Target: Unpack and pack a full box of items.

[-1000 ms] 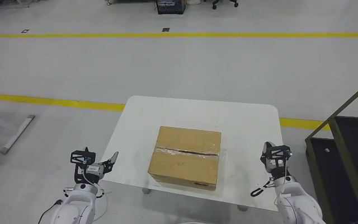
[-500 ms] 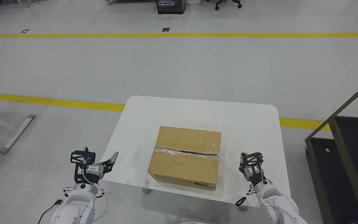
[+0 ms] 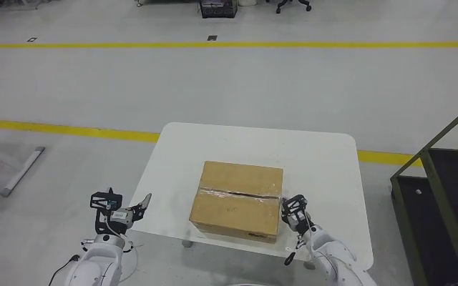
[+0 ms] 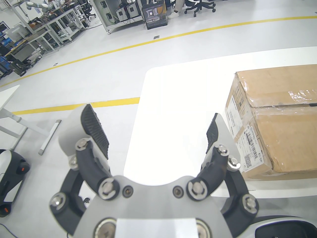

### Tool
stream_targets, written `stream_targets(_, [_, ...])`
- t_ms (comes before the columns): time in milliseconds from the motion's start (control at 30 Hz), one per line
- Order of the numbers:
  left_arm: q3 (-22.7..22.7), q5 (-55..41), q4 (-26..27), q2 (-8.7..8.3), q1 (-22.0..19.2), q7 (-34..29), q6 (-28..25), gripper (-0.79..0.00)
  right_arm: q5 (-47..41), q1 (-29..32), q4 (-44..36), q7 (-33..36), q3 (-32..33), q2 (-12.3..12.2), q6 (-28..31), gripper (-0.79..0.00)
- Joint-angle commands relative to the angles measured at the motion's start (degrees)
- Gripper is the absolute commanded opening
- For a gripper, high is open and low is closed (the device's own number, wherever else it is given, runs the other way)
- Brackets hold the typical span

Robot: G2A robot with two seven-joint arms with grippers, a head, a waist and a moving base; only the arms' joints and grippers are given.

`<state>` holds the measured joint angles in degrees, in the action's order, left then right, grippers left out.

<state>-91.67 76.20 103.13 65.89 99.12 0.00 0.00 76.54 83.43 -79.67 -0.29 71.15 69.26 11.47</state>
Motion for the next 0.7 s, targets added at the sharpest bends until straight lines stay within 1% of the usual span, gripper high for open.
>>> stream_targets(0, [0.0,0.0,0.0,0.0,0.0,0.0,0.0,0.0,0.5,-0.8,0.5,0.1,-0.8,0.1,0.5,-0.785])
stream_targets(233, [0.0,0.0,0.0,0.0,0.0,0.0,0.0,0.0,2.5,-1.9,1.7,-1.1,-2.7,0.5,0.5,-0.785])
stream_targets(333, [0.0,0.0,0.0,0.0,0.0,0.0,0.0,0.0,2.5,-1.8,1.8,-2.0,-1.8,0.4,-1.2,-0.785])
stream_targets(433, [0.0,0.0,0.0,0.0,0.0,0.0,0.0,0.0,4.5,-0.7,0.2,-3.9,0.2,0.1,-4.9,-0.785])
stream_targets(567, [0.0,0.0,0.0,0.0,0.0,0.0,0.0,0.0,4.9,2.4,-4.8,-5.3,5.0,-0.5,-9.5,-0.785])
stream_targets(667, [0.9,-1.2,0.8,0.11,-0.7,-0.5,-1.6,0.0,3.5,4.6,-7.9,-4.7,8.1,-0.8,-10.6,-0.785])
